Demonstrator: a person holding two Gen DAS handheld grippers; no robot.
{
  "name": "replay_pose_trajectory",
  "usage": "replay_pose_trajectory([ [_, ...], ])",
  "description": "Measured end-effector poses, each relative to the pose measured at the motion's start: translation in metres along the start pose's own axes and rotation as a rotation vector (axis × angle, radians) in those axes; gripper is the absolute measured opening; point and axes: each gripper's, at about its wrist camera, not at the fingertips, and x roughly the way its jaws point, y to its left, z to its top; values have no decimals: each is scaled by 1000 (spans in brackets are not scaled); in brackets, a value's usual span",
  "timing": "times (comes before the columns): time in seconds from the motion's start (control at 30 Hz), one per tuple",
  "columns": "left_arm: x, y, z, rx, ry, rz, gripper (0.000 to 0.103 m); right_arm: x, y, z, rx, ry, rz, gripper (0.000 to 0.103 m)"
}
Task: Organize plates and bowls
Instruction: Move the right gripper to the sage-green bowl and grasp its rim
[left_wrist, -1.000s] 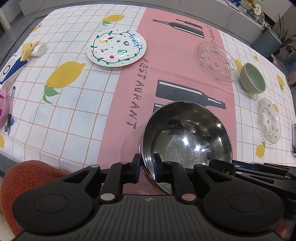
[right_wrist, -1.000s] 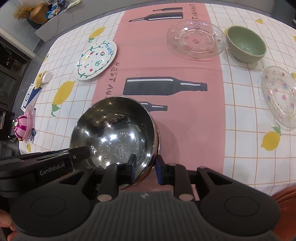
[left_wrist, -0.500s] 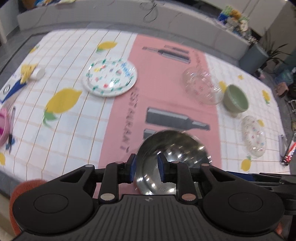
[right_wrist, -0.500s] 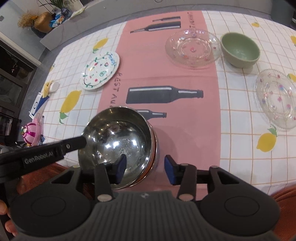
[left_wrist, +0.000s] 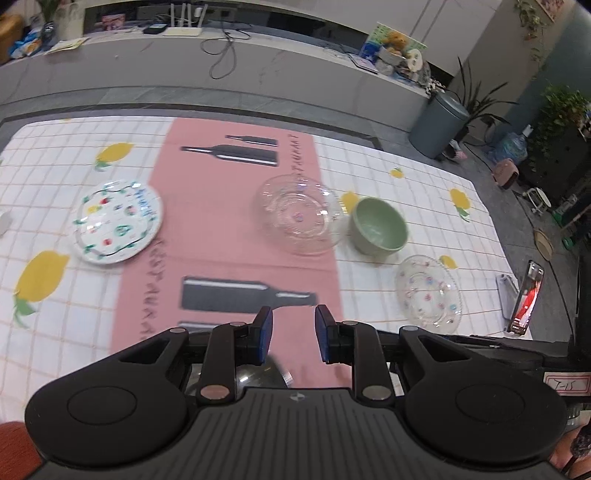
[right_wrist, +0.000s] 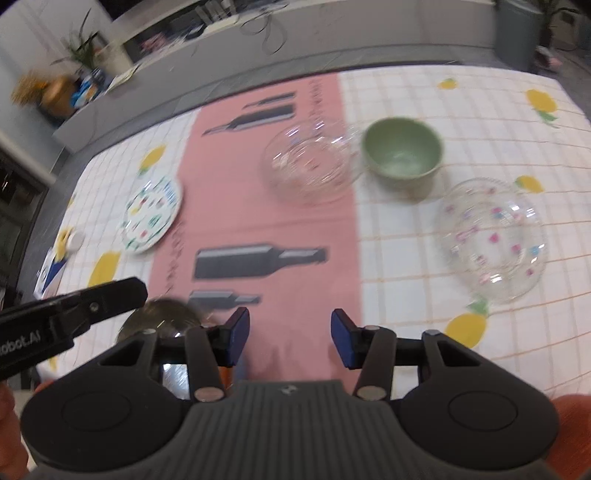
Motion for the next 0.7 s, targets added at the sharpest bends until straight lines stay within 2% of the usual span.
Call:
replay_pose_trajectory([
  [0.23, 45, -30, 24, -10, 25, -24, 28, 6, -43, 28, 50, -79, -73, 53],
  [0.4, 81, -53, 46, 4, 25, -42, 28, 14, -81, 61, 136, -136, -107, 53],
  [0.57, 122, -71, 74, -20, 33, -72, 28, 35, -113, 99, 232, -133, -92, 53],
  [0.7, 159, -80, 91, -35, 38, -53, 28, 60, -128, 120, 268, -121, -97, 52],
])
